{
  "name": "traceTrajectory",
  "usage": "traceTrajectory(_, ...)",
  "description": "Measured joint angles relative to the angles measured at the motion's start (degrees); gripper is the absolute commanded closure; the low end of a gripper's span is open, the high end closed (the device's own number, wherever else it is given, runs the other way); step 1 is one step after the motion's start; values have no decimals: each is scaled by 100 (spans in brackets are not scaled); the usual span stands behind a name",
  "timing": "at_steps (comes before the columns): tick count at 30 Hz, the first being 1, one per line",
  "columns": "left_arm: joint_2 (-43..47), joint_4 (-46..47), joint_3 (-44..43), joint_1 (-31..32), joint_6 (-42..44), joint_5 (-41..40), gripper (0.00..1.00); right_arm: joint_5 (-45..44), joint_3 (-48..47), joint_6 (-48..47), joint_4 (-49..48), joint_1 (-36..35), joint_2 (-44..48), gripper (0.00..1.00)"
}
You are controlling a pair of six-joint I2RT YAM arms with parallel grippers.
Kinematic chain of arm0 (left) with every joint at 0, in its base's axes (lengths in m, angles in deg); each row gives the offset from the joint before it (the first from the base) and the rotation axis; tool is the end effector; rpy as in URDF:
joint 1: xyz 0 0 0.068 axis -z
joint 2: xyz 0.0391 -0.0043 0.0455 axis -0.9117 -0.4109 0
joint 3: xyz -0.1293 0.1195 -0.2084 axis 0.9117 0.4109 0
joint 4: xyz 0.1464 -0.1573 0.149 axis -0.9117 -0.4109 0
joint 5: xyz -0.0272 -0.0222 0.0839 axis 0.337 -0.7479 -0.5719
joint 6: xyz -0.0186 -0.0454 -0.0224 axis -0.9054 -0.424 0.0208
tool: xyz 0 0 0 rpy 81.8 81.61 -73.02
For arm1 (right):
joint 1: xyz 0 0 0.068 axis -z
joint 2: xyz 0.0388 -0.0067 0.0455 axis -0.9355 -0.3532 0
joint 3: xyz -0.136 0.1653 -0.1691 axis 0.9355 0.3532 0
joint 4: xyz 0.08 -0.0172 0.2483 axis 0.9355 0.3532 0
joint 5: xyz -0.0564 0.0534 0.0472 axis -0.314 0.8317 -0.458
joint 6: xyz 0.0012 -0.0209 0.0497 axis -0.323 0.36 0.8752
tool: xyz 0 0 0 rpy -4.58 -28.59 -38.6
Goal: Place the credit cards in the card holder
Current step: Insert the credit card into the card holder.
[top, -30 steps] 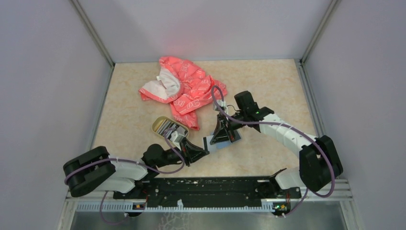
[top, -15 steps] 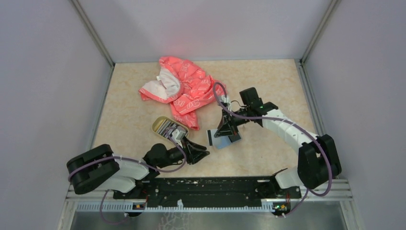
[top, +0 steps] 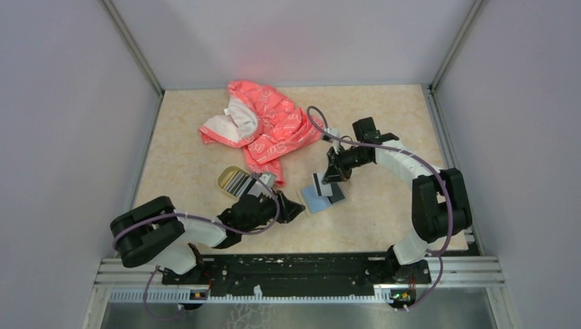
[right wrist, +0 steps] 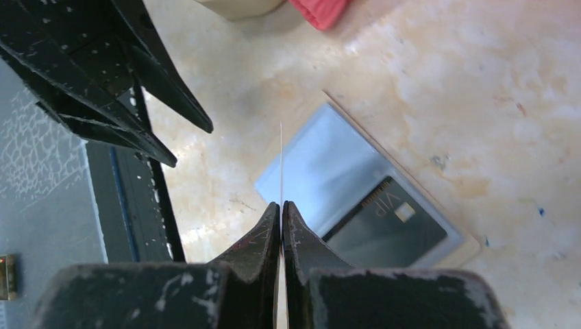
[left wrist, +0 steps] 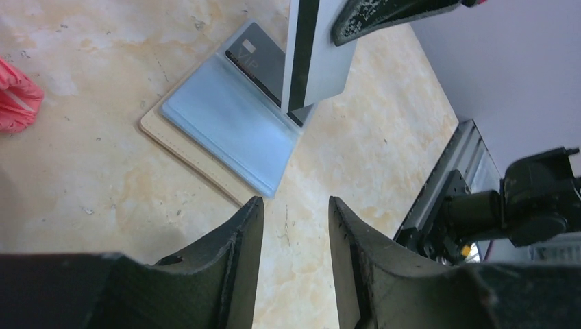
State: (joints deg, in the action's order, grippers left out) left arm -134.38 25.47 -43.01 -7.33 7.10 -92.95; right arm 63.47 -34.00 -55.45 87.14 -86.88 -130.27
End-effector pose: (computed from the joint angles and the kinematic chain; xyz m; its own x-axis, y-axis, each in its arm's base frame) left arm 0.1260 -0.1996 0.1476 -0.5928 -0.2521 -0.7649 0.5603 0.5531 -0.6165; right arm 0.2797 0.1184 0.2192 -0.5350 -0.4664 -0.7044 -0.8448 0.2831 0.4541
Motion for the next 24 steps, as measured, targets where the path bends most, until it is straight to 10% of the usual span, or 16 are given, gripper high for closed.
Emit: traceTrajectory(24, -1670, -1355, -1766, 299, -391, -761, 83, -190, -210, 155, 525, 588, -1067, 100)
